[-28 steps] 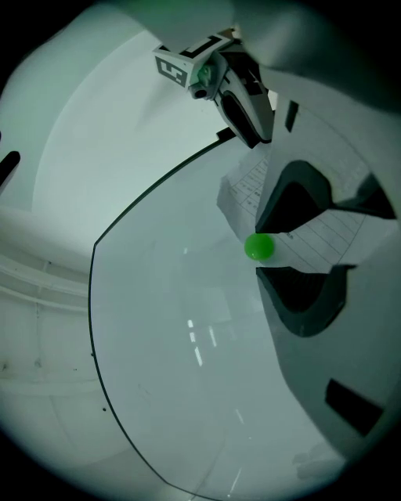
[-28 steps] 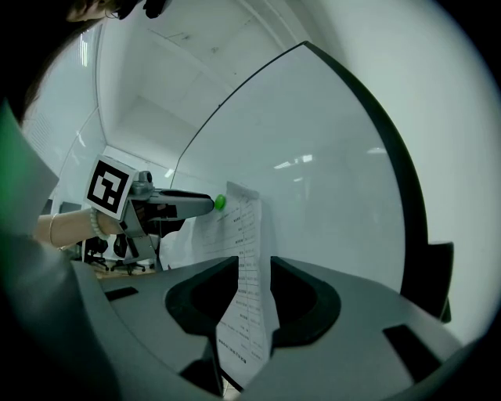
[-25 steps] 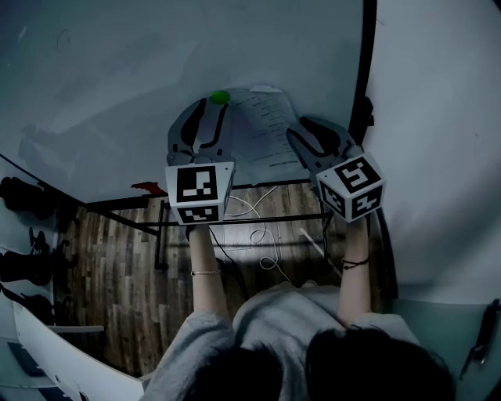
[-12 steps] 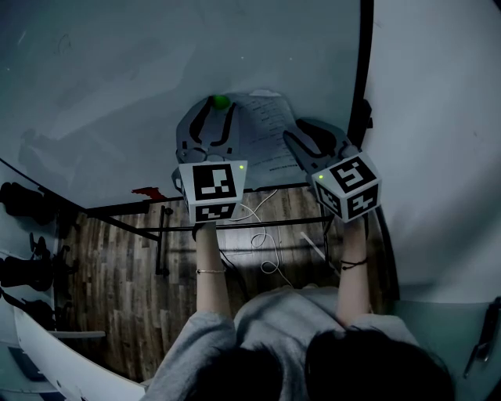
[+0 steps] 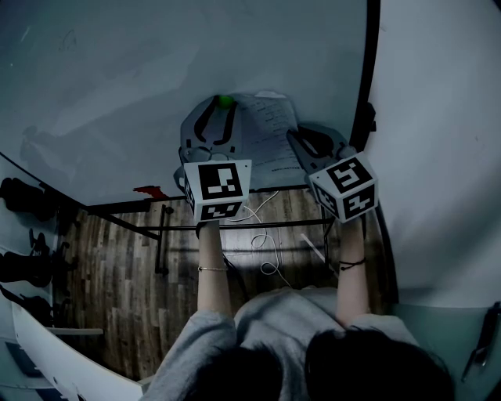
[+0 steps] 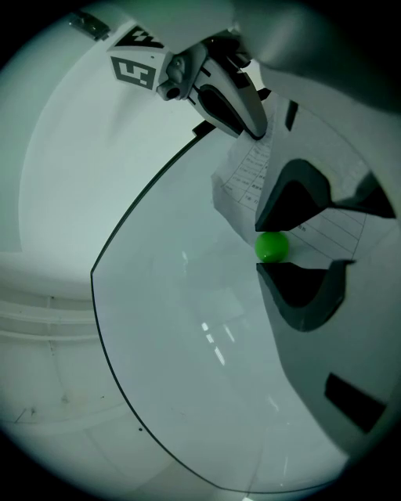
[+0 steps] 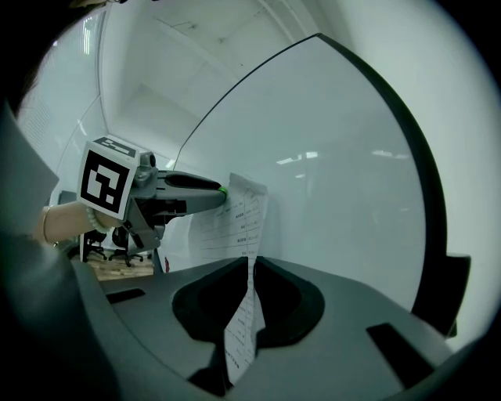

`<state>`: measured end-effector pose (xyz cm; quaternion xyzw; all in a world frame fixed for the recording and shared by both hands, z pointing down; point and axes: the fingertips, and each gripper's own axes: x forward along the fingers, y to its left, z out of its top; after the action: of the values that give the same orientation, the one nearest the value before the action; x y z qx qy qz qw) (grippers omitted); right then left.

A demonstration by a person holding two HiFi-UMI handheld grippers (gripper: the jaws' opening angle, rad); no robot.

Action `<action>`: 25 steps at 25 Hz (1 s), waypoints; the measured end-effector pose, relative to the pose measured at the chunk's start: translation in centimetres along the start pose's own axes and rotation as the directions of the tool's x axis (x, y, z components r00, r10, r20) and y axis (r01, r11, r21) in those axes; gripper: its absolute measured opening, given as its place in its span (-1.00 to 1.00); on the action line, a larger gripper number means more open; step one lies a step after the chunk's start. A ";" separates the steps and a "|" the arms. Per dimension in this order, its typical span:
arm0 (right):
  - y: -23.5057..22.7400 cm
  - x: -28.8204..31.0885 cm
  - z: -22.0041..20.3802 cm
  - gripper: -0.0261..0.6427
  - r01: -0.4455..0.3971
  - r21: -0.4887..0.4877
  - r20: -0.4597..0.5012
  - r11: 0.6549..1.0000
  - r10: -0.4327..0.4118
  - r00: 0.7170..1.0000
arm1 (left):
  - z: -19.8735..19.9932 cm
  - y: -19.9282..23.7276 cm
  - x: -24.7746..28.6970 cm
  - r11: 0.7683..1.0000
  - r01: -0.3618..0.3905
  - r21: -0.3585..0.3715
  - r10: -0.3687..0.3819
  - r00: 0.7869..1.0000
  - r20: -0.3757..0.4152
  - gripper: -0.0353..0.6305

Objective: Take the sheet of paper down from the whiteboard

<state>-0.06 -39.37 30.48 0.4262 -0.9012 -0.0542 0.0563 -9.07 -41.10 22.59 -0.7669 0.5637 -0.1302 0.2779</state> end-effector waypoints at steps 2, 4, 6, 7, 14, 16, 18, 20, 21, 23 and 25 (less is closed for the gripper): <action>-0.2 0.0 0.0 -0.87 0.009 -0.005 -0.001 1.000 -0.009 1.000 | -0.1 0.0 0.0 1.000 -0.001 0.004 0.001 1.000 0.000 -0.50; -0.2 0.0 -0.1 -0.91 0.011 -0.004 -0.002 1.000 -0.011 1.000 | 0.0 0.0 -0.1 1.000 -0.002 0.009 0.002 1.000 0.000 -0.51; -0.2 -0.1 -0.1 -0.91 0.008 -0.001 -0.002 1.000 -0.008 1.000 | 0.0 -0.1 -0.2 1.000 -0.002 0.011 0.002 1.000 -0.002 -0.51; -0.3 -0.2 -0.1 -0.91 0.007 0.003 -0.002 1.000 -0.007 1.000 | 0.0 -0.1 -0.2 1.000 -0.002 0.012 0.002 1.000 -0.003 -0.51; -0.3 0.0 -0.3 -0.92 -0.008 0.038 -0.004 0.999 0.008 1.000 | 0.1 0.1 0.0 1.000 -0.004 0.021 0.004 1.000 -0.005 -0.51; -0.2 0.1 -0.4 -0.92 -0.009 0.043 -0.009 0.999 0.010 1.000 | 0.0 0.1 0.0 1.000 -0.003 0.017 0.003 1.000 -0.005 -0.51; -0.1 0.1 -0.5 -0.92 -0.011 0.049 -0.014 0.999 0.012 1.000 | 0.1 0.2 0.0 1.000 -0.006 0.016 0.006 1.000 -0.005 -0.51; -0.1 0.1 -0.6 -0.92 -0.013 0.057 -0.017 0.998 0.014 1.000 | 0.2 0.3 -0.1 1.000 -0.008 0.015 0.008 1.000 -0.004 -0.51; 0.0 0.1 -0.6 -0.92 -0.014 0.059 -0.019 0.998 0.015 1.000 | 0.2 0.3 -0.1 1.000 -0.008 0.015 0.008 1.000 -0.003 -0.51; 0.1 0.1 -0.6 -0.92 -0.018 0.063 -0.022 0.998 0.019 1.000 | 0.2 0.3 -0.2 1.000 -0.008 0.014 0.008 1.000 -0.002 -0.51; 0.1 0.0 -0.8 -0.92 -0.022 0.066 -0.028 0.998 0.023 0.999 | 0.2 0.2 -0.2 1.000 -0.007 0.014 0.007 1.000 -0.003 -0.51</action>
<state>-0.05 -39.33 31.24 0.4184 -0.9064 -0.0177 0.0558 -9.19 -40.93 22.30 -0.7628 0.5659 -0.1342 0.2828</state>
